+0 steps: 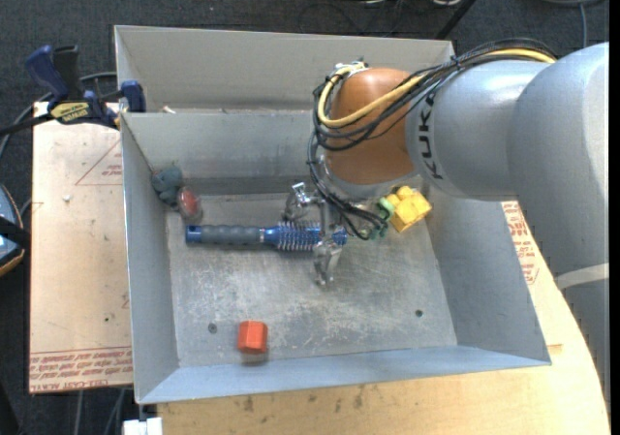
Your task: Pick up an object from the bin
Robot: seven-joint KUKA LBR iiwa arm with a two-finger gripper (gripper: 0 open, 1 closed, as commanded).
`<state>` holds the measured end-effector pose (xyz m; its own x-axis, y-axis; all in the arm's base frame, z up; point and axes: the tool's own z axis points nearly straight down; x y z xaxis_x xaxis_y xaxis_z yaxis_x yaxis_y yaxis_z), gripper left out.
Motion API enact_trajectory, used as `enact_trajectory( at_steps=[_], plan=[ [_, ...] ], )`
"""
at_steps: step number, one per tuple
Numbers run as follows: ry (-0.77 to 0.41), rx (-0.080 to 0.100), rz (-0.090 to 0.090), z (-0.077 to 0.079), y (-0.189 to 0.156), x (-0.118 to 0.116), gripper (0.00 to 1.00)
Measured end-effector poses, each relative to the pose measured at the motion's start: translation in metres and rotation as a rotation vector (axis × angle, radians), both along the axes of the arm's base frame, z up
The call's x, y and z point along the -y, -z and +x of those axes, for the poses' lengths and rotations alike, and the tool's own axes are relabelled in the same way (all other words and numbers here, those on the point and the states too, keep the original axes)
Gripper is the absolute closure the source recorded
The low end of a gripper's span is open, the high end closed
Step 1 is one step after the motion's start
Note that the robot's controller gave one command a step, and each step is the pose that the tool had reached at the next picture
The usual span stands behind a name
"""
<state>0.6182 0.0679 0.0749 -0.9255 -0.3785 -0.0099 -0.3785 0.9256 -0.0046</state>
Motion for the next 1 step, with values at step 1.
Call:
enact_trajectory(
  at_steps=[1],
  plan=[
    [0.003, -0.005, 0.002, 0.0022, -0.0028, -0.0001, 0.00]
  ],
)
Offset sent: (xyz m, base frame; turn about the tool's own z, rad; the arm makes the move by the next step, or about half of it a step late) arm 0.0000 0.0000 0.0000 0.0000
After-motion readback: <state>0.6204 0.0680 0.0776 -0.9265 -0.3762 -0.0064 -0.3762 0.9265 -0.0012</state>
